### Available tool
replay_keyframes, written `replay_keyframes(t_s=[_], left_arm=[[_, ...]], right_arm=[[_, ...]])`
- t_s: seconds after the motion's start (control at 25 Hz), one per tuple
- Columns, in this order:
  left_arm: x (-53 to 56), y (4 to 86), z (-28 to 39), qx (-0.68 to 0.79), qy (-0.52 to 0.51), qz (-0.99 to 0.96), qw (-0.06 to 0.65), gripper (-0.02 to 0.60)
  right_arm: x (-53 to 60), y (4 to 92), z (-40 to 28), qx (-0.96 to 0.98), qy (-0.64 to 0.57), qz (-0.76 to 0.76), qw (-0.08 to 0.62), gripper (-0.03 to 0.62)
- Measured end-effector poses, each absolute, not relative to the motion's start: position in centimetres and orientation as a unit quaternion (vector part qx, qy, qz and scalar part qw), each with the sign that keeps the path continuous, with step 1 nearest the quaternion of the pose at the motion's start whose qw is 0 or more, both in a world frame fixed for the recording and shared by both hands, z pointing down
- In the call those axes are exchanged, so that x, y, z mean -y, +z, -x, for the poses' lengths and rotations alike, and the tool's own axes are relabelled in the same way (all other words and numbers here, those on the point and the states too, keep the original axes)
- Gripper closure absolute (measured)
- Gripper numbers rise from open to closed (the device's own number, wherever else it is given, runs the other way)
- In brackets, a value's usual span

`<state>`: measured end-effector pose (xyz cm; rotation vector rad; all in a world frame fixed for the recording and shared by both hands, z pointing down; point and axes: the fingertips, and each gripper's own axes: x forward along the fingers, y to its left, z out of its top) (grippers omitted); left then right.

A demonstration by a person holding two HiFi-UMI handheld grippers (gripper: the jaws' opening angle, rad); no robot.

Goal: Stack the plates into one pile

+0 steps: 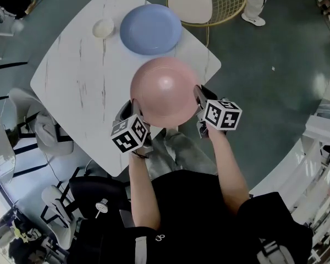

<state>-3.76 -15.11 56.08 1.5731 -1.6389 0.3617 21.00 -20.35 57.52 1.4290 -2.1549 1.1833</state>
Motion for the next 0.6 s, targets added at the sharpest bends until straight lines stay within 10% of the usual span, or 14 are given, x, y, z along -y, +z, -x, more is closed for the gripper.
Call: replay_keyframes(t_s=[0.6], left_arm=[[19.9,50.5,4.0,0.668,0.107,-0.633,0.376,0.532]], right_arm=[[25.4,50.6,-20.9,0.778,0.357,-0.504,0.117,0.548]])
